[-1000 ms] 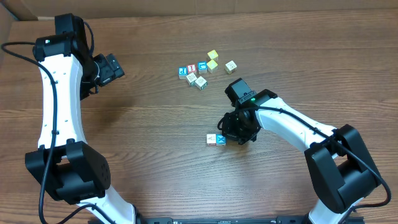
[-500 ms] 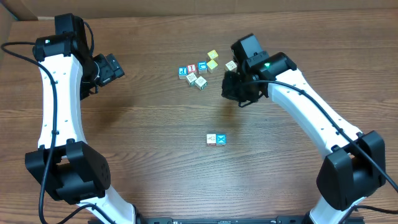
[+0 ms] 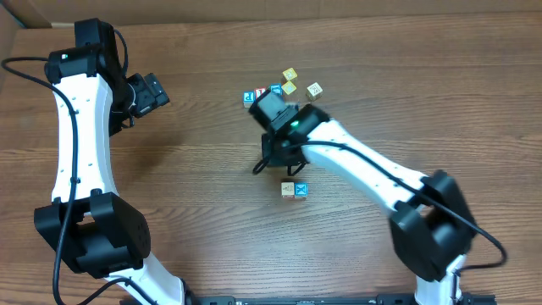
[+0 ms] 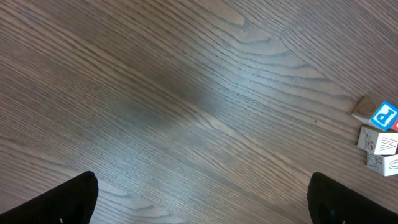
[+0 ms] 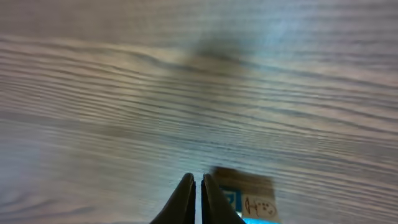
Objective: Flip 3 blocks
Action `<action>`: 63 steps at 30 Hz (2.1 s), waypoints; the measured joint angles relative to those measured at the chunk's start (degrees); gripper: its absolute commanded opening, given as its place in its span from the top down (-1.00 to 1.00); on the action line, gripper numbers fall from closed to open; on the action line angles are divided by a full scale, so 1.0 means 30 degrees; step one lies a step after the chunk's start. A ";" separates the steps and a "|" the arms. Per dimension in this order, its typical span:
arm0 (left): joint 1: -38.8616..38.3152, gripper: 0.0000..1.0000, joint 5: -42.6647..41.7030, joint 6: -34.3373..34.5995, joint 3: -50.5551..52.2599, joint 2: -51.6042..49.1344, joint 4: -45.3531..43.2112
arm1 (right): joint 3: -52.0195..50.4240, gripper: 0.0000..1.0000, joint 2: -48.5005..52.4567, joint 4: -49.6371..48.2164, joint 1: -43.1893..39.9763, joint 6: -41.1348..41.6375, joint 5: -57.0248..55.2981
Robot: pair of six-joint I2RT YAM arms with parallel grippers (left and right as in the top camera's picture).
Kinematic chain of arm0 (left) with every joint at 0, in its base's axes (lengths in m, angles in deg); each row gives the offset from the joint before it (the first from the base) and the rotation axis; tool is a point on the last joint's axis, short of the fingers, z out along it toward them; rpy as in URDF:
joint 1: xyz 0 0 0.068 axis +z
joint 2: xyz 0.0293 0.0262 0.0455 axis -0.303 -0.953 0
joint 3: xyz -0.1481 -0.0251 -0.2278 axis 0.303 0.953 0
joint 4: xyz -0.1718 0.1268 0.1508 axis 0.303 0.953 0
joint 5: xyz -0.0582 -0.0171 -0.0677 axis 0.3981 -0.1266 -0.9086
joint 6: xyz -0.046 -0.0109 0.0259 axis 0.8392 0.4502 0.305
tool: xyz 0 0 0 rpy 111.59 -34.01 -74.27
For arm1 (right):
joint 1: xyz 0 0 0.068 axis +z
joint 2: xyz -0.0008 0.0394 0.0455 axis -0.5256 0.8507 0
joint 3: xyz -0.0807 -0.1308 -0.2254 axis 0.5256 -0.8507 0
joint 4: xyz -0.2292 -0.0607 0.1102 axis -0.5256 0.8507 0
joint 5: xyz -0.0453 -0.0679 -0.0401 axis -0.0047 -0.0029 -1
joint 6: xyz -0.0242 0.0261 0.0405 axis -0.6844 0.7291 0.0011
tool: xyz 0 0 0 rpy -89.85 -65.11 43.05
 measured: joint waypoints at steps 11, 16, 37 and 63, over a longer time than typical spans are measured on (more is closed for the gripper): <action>0.0000 -1.00 0.0000 0.0000 0.0000 0.0000 0.0000 | 0.0000 0.85 0.1508 0.0969 0.0058 -0.0007 -0.0350; 0.0000 -1.00 -0.0007 0.0000 0.0000 0.0000 0.0000 | 0.0000 0.85 0.1508 0.1654 0.0058 -0.0007 0.0597; 0.0000 -1.00 0.0000 0.0000 0.0000 0.0000 0.0000 | 0.0000 0.84 0.1508 0.2608 0.0058 -0.0007 0.1625; 0.0000 -1.00 0.0000 0.0000 0.0000 0.0000 0.0000 | -0.0816 0.81 0.1508 0.0852 0.0022 -0.0051 0.1421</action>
